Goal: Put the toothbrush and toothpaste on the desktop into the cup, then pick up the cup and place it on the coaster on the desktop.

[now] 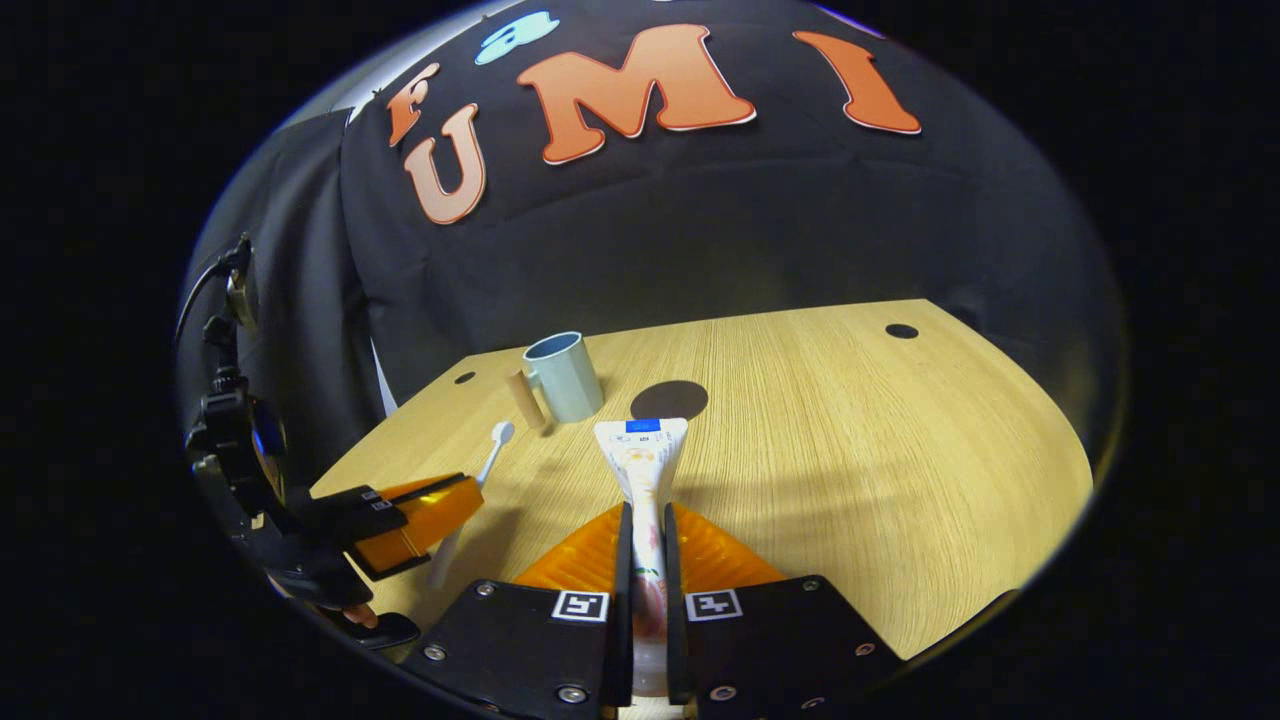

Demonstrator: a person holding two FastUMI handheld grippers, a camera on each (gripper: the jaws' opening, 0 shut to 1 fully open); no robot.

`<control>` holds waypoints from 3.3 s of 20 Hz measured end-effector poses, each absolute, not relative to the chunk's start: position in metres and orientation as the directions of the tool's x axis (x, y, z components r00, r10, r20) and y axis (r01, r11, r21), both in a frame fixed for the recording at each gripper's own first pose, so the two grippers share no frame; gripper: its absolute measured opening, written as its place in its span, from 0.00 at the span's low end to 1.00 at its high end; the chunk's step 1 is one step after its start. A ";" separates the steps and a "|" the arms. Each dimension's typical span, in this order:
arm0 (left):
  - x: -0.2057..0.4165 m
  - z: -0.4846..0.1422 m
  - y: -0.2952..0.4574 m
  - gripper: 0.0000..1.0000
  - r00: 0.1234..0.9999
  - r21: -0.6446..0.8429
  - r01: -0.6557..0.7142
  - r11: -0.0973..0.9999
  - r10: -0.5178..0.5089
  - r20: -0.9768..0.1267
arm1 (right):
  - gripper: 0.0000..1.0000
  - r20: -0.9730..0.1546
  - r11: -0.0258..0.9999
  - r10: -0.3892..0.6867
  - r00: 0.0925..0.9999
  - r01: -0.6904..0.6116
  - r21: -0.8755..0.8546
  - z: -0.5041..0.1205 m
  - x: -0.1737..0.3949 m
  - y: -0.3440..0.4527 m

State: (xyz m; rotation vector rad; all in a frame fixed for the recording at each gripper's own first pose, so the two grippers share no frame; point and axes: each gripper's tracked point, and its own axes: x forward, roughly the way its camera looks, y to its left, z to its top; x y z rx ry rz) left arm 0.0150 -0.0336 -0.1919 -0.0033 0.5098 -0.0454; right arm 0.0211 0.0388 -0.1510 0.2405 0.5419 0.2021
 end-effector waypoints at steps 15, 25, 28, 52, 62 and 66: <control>0.163 -0.099 -0.015 0.05 0.967 -0.103 0.064 0.993 -0.088 -0.240 | 0.14 -0.398 0.963 0.193 0.897 -0.095 0.254 -0.116 0.071 0.016; 0.249 -0.098 0.009 0.05 0.991 -0.084 0.047 0.995 -0.057 -0.123 | 0.14 -0.417 0.965 0.186 0.890 -0.084 0.250 -0.134 0.106 0.011; 0.264 -0.097 0.007 0.05 0.993 -0.087 0.063 0.994 -0.071 -0.091 | 0.14 -0.427 0.967 0.191 0.884 -0.093 0.239 -0.138 0.118 0.016; 0.242 -0.170 0.006 0.51 0.931 -0.049 0.070 0.996 -0.083 -0.356 | 0.14 -0.377 0.956 0.221 0.900 -0.123 0.266 -0.117 0.130 0.033; 0.151 -0.134 0.059 0.98 0.938 -0.019 0.068 0.997 -0.071 -0.340 | 0.13 -0.199 0.933 0.319 0.927 -0.270 0.239 -0.056 0.179 0.097; 0.119 -0.135 0.095 0.98 0.935 0.011 0.022 1.000 -0.017 -0.354 | 0.13 -0.153 0.913 0.368 0.917 -0.325 0.247 -0.045 0.202 0.131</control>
